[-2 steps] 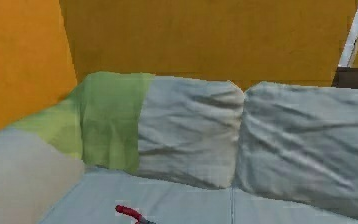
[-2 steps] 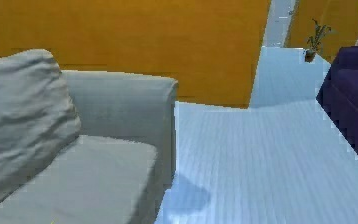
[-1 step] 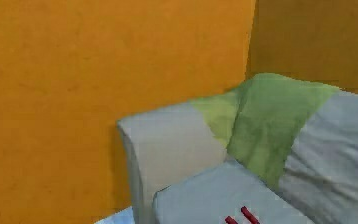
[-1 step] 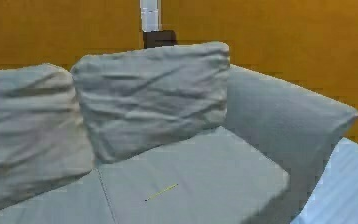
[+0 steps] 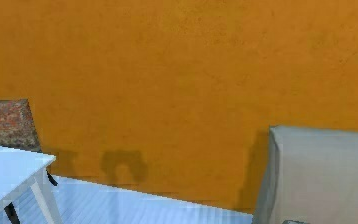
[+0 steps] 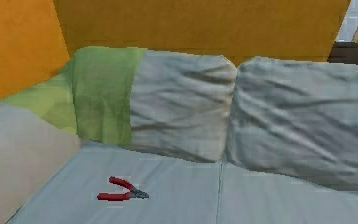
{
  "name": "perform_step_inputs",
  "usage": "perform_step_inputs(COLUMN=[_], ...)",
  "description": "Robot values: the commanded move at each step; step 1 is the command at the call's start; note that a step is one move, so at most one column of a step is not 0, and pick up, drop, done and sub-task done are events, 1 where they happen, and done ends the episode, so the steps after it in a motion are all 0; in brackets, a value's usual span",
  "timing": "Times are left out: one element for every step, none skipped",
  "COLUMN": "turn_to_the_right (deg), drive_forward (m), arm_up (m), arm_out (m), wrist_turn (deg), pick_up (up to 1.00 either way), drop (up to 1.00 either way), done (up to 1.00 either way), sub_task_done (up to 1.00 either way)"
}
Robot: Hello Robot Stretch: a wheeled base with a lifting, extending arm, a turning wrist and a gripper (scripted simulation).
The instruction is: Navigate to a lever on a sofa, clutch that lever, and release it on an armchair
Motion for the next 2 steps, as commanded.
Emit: perform_step_inputs(turn_to_the_right=[-15.0,0.0], drive_forward=[0.00,0.00], arm_up=[0.00,0.50], arm_out=[0.00,0.00], wrist_turn=[0.0,0.0], pick_up=[0.00,0.00], drop=[0.00,0.00], done=[0.00,0.00], sub_task_done=[0.00,0.00])
